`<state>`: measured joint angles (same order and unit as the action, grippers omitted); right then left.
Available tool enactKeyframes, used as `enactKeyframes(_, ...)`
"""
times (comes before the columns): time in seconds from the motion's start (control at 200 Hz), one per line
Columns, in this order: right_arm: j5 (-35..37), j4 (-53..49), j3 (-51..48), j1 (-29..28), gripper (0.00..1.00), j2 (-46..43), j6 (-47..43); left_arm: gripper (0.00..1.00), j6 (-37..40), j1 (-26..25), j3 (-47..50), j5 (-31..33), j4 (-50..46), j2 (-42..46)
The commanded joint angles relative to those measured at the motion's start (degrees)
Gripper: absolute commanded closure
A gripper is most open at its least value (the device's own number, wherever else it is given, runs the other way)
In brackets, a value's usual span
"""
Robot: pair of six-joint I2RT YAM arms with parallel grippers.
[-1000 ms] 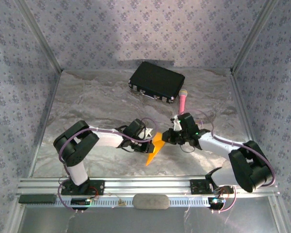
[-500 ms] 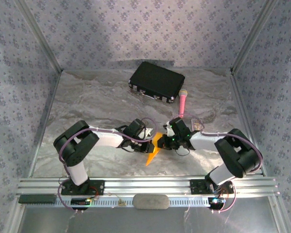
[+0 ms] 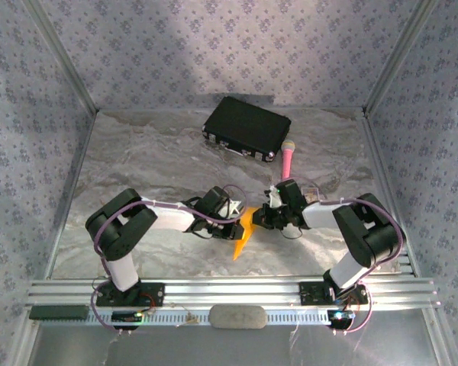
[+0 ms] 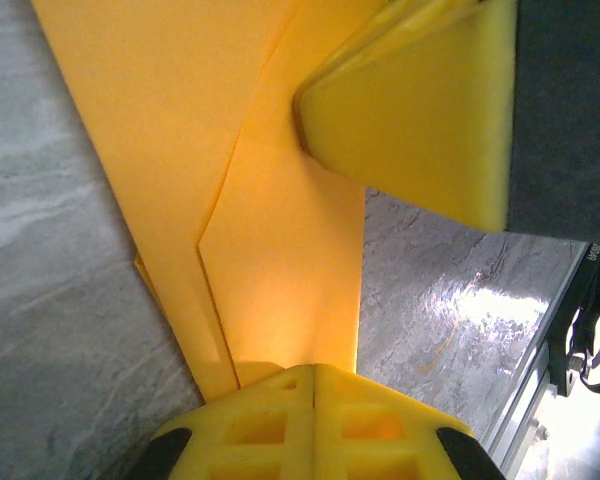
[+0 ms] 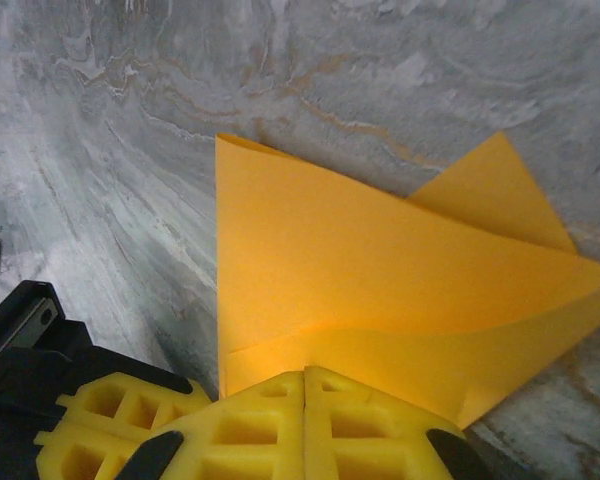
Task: Fold a paper plane with a square sheet of paper (pick it up from the middle)
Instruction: Fold the wing for the fifth time at the center of the table.
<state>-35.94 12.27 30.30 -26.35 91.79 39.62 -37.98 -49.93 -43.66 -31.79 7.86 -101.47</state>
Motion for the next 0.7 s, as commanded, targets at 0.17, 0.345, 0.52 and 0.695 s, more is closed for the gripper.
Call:
enactKeyframes(0.17,6.61,-1.77,1.85,6.04,0.94,2.36,-1.82,1.0,0.7,-0.46,3.05,2.26,-7.93,-4.26)
enactKeyframes(0.345,7.29,-3.98,3.61,8.36,0.94,3.09,-2.45,1.0,0.98,-0.44,2.92,2.26,-8.12,-4.58)
enactKeyframes(0.52,8.1,-4.36,3.46,10.93,0.94,0.88,-1.36,1.0,0.76,-0.47,2.9,2.26,-7.69,-4.77)
enactKeyframes(0.695,7.64,-7.9,4.13,11.68,0.94,-5.64,-2.01,1.0,0.3,-0.43,3.39,2.32,-6.81,-4.61)
